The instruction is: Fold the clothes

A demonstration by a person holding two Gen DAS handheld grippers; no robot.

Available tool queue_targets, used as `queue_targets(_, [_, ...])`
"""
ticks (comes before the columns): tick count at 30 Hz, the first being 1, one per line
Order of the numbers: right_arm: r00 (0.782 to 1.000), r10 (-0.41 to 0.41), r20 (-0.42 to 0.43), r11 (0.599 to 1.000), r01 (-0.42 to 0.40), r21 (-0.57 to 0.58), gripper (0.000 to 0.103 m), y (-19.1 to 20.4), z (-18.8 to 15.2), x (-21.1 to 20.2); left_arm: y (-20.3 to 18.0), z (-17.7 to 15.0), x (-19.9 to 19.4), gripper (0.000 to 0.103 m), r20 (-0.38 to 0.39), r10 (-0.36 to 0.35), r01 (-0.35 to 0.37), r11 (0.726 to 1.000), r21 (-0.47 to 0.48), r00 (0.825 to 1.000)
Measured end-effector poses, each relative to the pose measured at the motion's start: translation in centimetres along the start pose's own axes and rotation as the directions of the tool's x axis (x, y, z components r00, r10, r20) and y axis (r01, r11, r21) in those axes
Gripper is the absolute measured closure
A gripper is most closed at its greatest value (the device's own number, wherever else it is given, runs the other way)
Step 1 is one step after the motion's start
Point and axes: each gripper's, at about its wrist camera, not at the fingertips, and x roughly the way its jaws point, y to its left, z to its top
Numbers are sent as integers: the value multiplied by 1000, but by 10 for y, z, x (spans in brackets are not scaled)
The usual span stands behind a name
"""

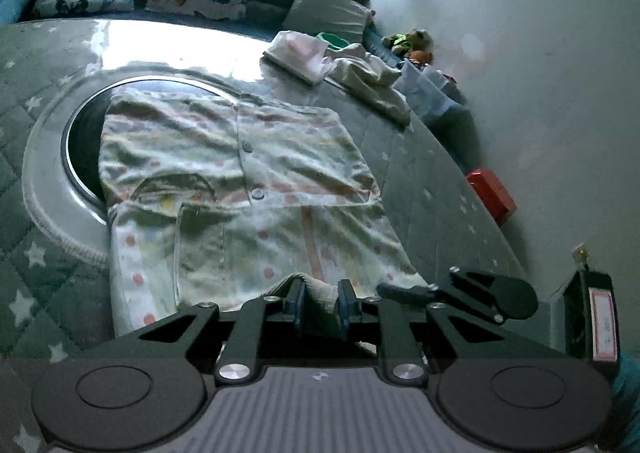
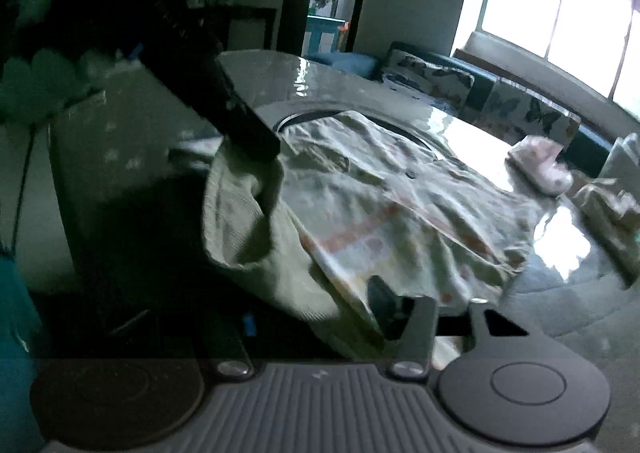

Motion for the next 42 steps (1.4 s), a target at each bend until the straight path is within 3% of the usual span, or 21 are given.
queue_targets(1, [1000, 14, 2, 1000, -14, 24, 77, -3, 3, 1, 1, 0, -1, 83, 3, -2, 2, 1000, 10, 1000])
queue_targets(4, [999, 49, 7, 992, -50, 113, 86, -16, 12, 2, 7, -3, -10, 78, 26, -8, 6, 999, 51, 1000])
queue_targets(6, [997, 71, 15, 984, -72, 163, 87, -25, 18, 2, 10, -8, -21, 49, 54, 0, -5, 995, 98, 999])
queue_targets(8, [996, 88, 19, 976, -90, 201, 88, -34, 23, 3, 10, -17, -33, 36, 96, 26, -42, 984, 171, 995])
queue_targets(11, [995, 99, 25, 968, -102, 227, 89, -41, 28, 3, 6, -27, -41, 32, 130, 47, -81, 957, 278, 990])
queue_targets(15, [994, 102, 28, 966, -106, 234, 89, -44, 35, 3, -5, -39, -33, 30, 161, 86, -150, 882, 447, 983])
queue_targets(20, [995, 96, 23, 964, -99, 246, 90, -45, 37, 6, -7, -48, -4, 30, 138, 124, -182, 786, 591, 983])
queue_targets(22, [995, 94, 22, 963, -97, 253, 90, -44, 36, 6, -4, -51, 5, 32, 131, 142, -193, 753, 629, 981])
queue_targets(25, [996, 88, 23, 961, -91, 260, 91, -44, 34, 5, 0, -55, 11, 44, 145, 140, -201, 701, 684, 980])
queue_targets(28, [997, 77, 26, 961, -81, 264, 92, -43, 33, 6, 3, -55, 11, 59, 140, 132, -192, 696, 692, 981])
queue_targets(30, [997, 65, 32, 963, -71, 259, 93, -40, 33, 5, 6, -55, 11, 73, 137, 126, -186, 693, 697, 982])
queue_targets(33, [997, 57, 53, 961, -69, 269, 94, -36, 31, 3, 9, -55, 11, 84, 133, 118, -178, 688, 704, 984])
queue_targets(38, [995, 35, 98, 955, -63, 291, 97, -30, 27, -5, 15, -55, 10, 93, 125, 105, -163, 679, 715, 987])
queue_targets(42, [991, 37, 131, 956, -73, 285, 97, -27, 27, -21, 7, -56, -3, 93, 131, 73, -145, 705, 695, 989])
